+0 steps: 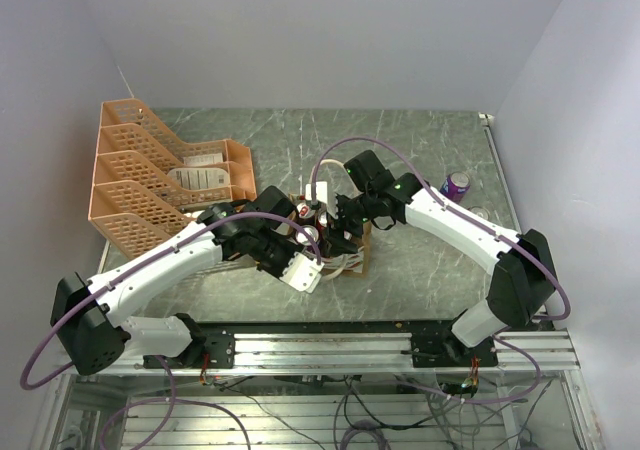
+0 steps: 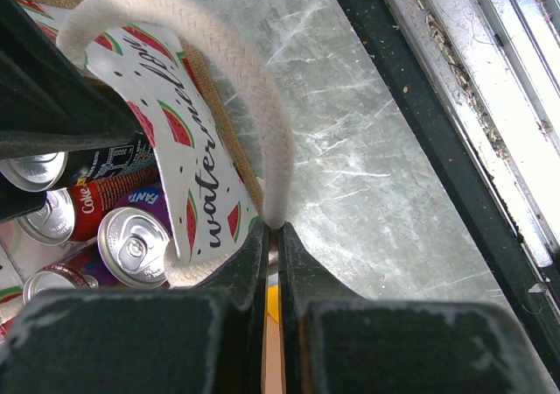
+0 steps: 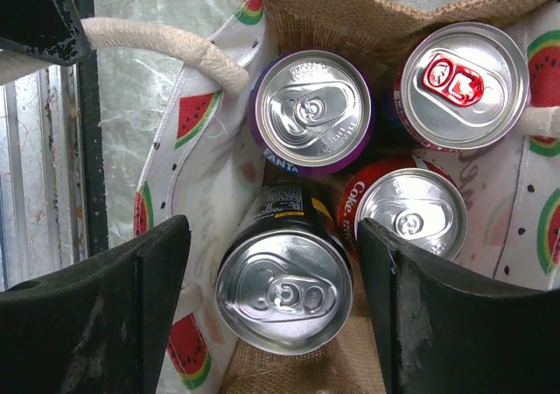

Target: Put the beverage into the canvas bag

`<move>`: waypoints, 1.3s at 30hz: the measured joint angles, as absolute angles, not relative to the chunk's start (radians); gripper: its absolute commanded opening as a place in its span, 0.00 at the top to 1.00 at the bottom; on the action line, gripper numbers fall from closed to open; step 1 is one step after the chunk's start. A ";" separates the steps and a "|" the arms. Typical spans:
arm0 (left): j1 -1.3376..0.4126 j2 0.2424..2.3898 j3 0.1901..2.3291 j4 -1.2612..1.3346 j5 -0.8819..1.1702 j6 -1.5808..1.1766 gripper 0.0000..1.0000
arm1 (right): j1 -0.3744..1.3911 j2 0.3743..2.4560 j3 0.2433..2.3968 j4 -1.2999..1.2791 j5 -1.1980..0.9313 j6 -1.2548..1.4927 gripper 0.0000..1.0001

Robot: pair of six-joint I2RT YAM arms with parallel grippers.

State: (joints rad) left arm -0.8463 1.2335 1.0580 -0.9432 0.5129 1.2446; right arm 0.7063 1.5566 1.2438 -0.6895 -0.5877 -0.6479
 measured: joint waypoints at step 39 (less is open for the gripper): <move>-0.846 1.243 1.056 -0.931 0.524 1.245 0.93 | 0.671 1.549 1.238 -0.704 -0.583 -0.632 1.00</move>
State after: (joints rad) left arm -0.8463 1.2434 1.0561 -0.9306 0.5243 1.2453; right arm 0.6712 1.5490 1.2381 -0.7040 -0.5827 -0.6323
